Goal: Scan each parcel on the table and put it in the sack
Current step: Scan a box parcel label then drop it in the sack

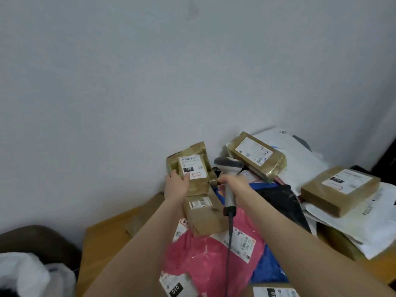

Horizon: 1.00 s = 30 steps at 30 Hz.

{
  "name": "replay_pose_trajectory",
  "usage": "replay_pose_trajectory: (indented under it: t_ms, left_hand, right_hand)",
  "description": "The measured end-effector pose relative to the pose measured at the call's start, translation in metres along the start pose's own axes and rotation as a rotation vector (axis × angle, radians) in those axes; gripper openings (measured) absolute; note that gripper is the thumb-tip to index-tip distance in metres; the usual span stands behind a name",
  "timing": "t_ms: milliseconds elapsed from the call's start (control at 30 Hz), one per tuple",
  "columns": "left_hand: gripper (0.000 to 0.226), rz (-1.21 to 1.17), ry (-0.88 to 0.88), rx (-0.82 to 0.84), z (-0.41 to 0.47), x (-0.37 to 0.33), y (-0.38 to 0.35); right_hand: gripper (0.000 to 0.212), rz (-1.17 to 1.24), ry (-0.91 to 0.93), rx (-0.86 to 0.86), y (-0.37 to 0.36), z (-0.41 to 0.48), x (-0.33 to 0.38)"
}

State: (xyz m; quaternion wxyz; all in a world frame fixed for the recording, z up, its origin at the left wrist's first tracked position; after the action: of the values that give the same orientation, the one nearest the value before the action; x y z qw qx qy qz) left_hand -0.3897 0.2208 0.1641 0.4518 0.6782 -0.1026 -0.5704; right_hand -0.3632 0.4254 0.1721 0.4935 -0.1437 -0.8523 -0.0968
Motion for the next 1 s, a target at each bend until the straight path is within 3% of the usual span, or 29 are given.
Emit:
replay_pose_trajectory:
  t_ms: [100, 300, 500, 700, 867, 1000]
  left_hand:
    - [0.054, -0.171, 0.142, 0.055, 0.015, 0.009, -0.013]
    - [0.047, -0.389, 0.294, 0.113, 0.016, 0.007, -0.029]
    - [0.035, -0.765, 0.533, 0.077, -0.008, 0.013, -0.014]
    - [0.054, -0.894, 0.470, 0.267, -0.032, -0.007, 0.000]
    - [0.044, -0.798, 0.423, 0.420, -0.050, -0.020, 0.009]
    - [0.060, -0.757, 0.388, 0.337, -0.056, -0.020, 0.013]
  right_hand:
    - [0.022, -0.019, -0.012, 0.054, -0.023, 0.015, -0.002]
    - [0.023, 0.053, -0.068, 0.206, -0.047, 0.026, -0.004]
    - [0.025, 0.155, -0.112, 0.151, -0.029, 0.025, -0.004]
    - [0.048, 0.244, -0.076, 0.100, -0.001, 0.009, 0.005]
    - [0.032, 0.207, -0.003, 0.084, 0.023, 0.002, 0.005]
    - [0.014, 0.167, 0.061, 0.040, 0.041, -0.008, 0.009]
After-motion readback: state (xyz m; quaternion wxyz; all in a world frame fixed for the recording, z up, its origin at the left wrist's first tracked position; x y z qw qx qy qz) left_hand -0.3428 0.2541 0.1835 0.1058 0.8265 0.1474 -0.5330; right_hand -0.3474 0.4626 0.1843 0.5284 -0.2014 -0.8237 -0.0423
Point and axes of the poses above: each hand's wrist, its own z-axis towards the middle knuckle, its own y-axis out of the back of the hand, x = y × z, the point moved 6 cm from there along z, towards the middle knuckle, and after that the axes turned 12 degrees about -x, right-handed, at the moved point
